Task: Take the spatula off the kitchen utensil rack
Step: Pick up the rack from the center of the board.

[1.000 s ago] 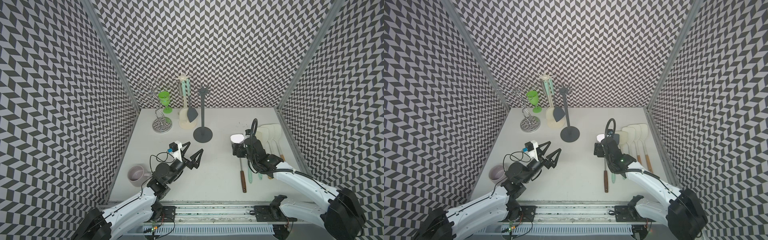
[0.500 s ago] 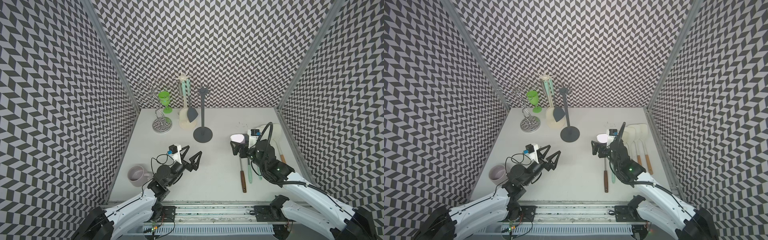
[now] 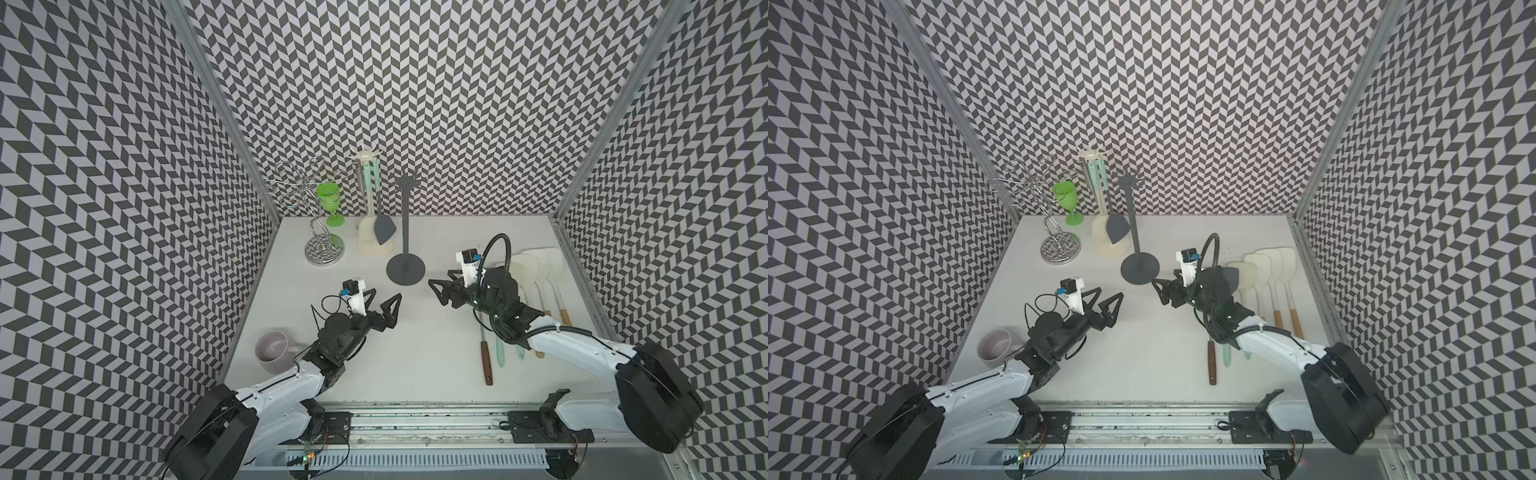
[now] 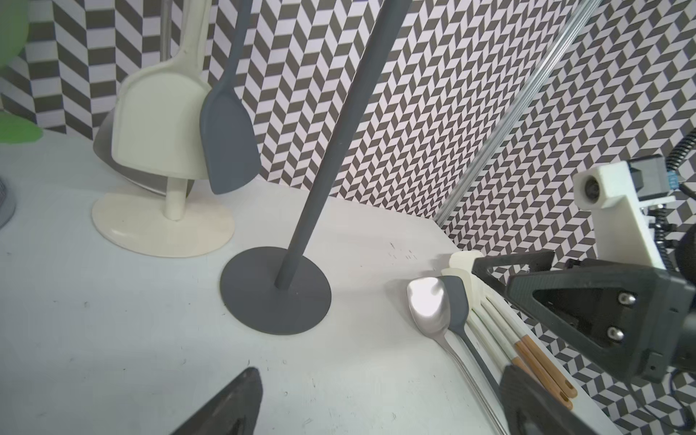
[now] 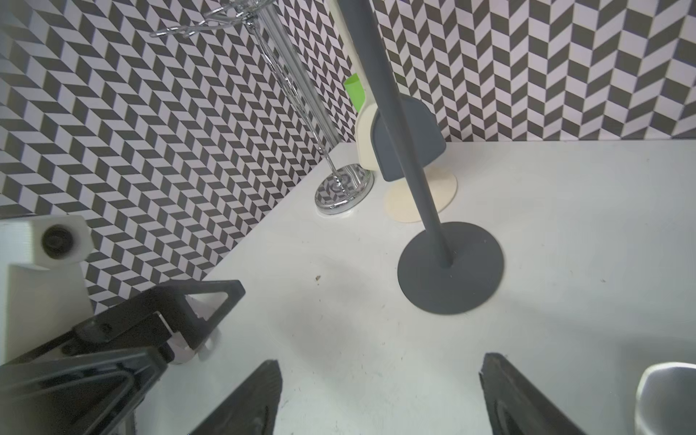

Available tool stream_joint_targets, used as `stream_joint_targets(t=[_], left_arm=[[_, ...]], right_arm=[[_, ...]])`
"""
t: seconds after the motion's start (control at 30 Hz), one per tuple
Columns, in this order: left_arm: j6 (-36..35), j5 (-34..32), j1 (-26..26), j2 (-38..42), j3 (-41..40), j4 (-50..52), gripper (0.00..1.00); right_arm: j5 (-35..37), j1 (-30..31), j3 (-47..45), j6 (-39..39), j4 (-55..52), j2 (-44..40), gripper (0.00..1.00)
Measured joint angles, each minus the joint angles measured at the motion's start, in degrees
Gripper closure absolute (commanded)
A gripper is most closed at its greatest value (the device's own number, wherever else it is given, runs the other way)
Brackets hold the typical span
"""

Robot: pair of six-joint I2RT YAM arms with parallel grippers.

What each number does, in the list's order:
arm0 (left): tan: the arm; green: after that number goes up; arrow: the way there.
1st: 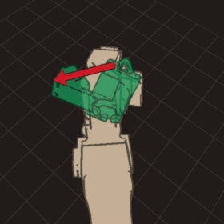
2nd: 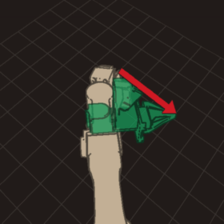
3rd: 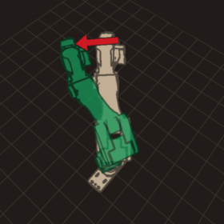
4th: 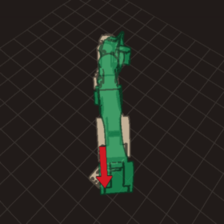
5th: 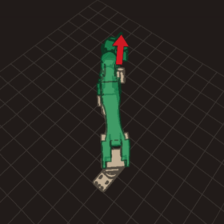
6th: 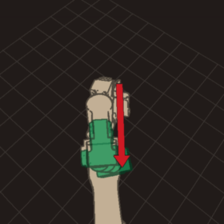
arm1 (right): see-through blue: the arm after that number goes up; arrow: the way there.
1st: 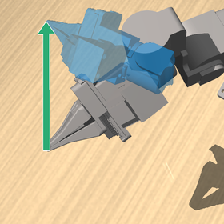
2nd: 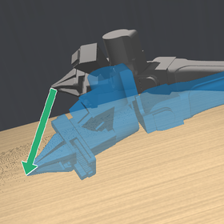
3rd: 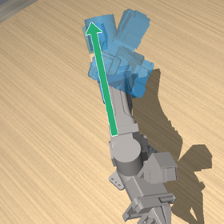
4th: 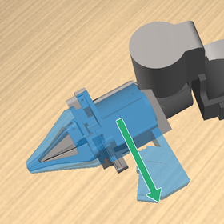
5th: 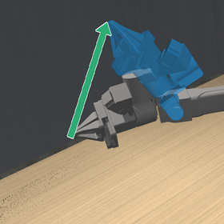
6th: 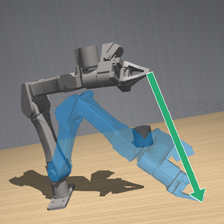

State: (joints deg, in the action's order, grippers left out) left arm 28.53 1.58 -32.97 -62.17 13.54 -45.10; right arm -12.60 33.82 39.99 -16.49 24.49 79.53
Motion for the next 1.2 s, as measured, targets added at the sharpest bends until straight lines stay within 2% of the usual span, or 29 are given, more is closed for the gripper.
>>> stream_joint_targets(t=[0.23, 0.43, 0.5, 0.57, 0.67, 0.97, 1.13, 1.2], left_arm=[[3.13, 6.01, 4.74, -4.39, 1.03, -0.09, 0.00], [4.37, 8.79, 5.01, -5.35, 1.18, -0.26, 0.00], [4.46, 9.20, 5.01, -5.31, 1.18, -0.28, 0.00], [4.48, 9.44, 5.01, -5.11, 1.18, -0.26, 0.00], [4.50, 9.55, 5.01, -4.07, 1.18, -0.26, 0.00], [4.44, 9.64, 5.01, -1.66, 1.18, -0.68, 0.00], [4.46, 9.66, 5.01, -1.07, 1.14, -1.18, 0.00], [4.46, 9.66, 5.01, -1.03, 1.14, -1.27, 0.00]], right_arm=[[-0.72, 0.20, 6.75, 2.34, 8.22, 11.43, 0.27], [0.63, 1.70, 10.34, 7.78, 15.89, 18.40, 0.29], [2.10, 2.14, 12.50, 9.20, 16.68, 20.79, 0.34], [4.00, 2.47, 15.80, 10.40, 16.87, 23.56, 0.45], [6.43, 2.64, 21.14, 11.72, 17.31, 27.56, 0.49], [11.56, 2.64, 30.86, 13.86, 18.29, 36.54, 0.46], [12.61, 2.64, 34.36, 15.41, 18.32, 39.78, 0.59], [12.98, 2.64, 34.49, 16.00, 18.36, 40.04, 0.71]])
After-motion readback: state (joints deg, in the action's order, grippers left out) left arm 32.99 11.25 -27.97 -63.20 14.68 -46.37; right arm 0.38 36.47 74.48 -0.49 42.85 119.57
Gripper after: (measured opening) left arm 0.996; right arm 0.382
